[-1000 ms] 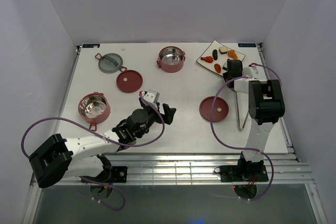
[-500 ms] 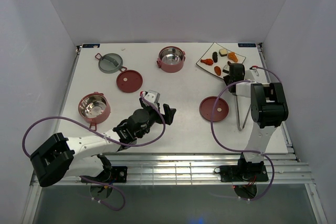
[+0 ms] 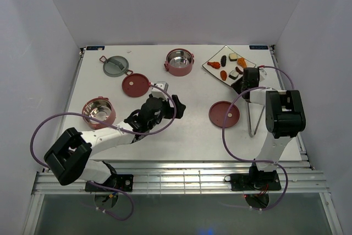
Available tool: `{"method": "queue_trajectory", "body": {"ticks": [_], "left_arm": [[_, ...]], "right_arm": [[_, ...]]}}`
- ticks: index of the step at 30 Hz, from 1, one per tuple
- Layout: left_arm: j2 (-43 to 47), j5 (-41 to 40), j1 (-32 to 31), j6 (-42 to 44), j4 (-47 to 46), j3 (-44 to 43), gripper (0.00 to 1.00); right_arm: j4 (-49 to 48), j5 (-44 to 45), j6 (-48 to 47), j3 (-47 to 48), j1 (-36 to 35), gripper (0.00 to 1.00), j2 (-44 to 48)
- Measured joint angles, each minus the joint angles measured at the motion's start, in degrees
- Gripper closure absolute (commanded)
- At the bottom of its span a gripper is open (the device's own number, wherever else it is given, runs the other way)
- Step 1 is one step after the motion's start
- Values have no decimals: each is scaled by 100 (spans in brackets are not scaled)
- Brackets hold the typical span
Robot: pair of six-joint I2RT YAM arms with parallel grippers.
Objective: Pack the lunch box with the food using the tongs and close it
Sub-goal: Adjust the plate at the center of the board.
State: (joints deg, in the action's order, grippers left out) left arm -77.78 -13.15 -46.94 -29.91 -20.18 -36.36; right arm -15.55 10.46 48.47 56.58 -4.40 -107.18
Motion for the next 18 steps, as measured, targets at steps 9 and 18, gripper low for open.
{"method": "queue_trajectory", "body": {"ticks": [9,18], "left_arm": [[-153,352,223,-114,581,-540,8],[-59,271,258,-214,820,-579,8]], "right_arm": [[66,-774,-824,-350,59,92,509],[98,-1237,-1003,-643,-120,88,575]]}}
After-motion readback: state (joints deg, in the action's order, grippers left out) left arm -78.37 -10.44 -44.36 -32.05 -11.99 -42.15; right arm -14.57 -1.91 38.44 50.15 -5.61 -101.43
